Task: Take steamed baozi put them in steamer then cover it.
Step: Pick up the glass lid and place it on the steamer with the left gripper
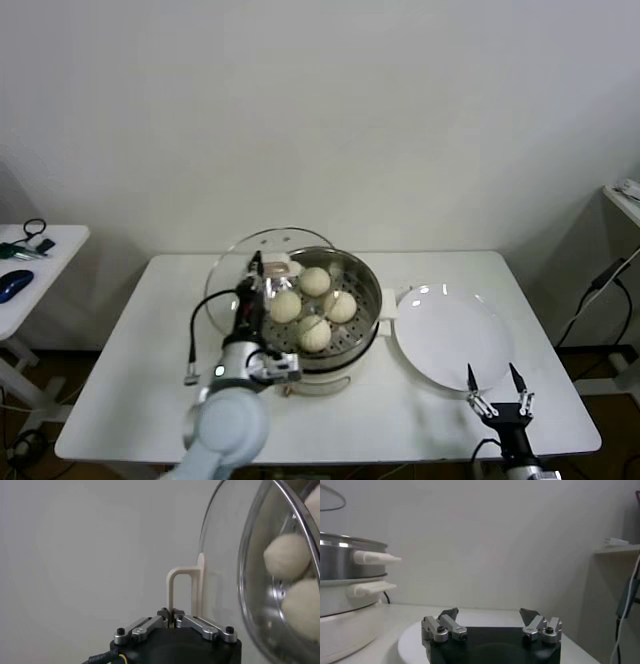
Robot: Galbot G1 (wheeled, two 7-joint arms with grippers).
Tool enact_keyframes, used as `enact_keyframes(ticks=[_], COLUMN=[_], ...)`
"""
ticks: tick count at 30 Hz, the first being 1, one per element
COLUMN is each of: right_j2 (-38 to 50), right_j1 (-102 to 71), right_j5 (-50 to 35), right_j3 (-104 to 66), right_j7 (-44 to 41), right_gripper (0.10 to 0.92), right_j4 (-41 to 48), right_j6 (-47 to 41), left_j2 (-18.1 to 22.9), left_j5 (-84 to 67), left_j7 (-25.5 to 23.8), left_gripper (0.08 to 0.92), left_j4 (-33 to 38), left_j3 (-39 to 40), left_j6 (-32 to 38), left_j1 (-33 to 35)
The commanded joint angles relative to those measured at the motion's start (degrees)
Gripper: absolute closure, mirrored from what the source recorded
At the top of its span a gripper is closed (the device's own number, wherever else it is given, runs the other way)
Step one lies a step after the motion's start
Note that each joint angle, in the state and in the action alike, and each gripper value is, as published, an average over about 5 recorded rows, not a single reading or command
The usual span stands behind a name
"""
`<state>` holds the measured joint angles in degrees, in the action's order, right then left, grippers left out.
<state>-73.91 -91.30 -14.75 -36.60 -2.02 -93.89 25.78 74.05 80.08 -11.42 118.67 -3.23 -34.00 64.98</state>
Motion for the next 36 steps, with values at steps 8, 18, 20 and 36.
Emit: enact_keyframes(ticks=[8,18,20,36], right_j2=[1.4,2.0,2.1,2.1], right_j1=[-1.3,-1.8,-1.8,-2.0], right_j5=[-2.6,-3.5,-3.6,-3.5], right_j3=[-1.2,-1.8,-1.8,-1.8], right_j7=[0.5,1.2,1.2,1.3], right_gripper=[0.203,0.203,0.203,0.203], right_j4=[0.8,0.8,0.7,0.7], right_j6=[1.9,3.1,3.3,3.7], left_j2=[13.8,11.3,10.7,9.9], left_j5=[11.7,12.9,13.1,11.9], left_j7=[0.6,3.3,3.5,4.0], left_gripper=[0.865,0.865,0.865,0.865], left_j4=[-11.8,-14.0,-14.3,-14.9], left_j3=[10.0,7.4,6.9,6.3], left_j6=[-1.2,-0.2,0.0,0.1], left_j1=[-4.2,-1.6,-1.4,-1.0])
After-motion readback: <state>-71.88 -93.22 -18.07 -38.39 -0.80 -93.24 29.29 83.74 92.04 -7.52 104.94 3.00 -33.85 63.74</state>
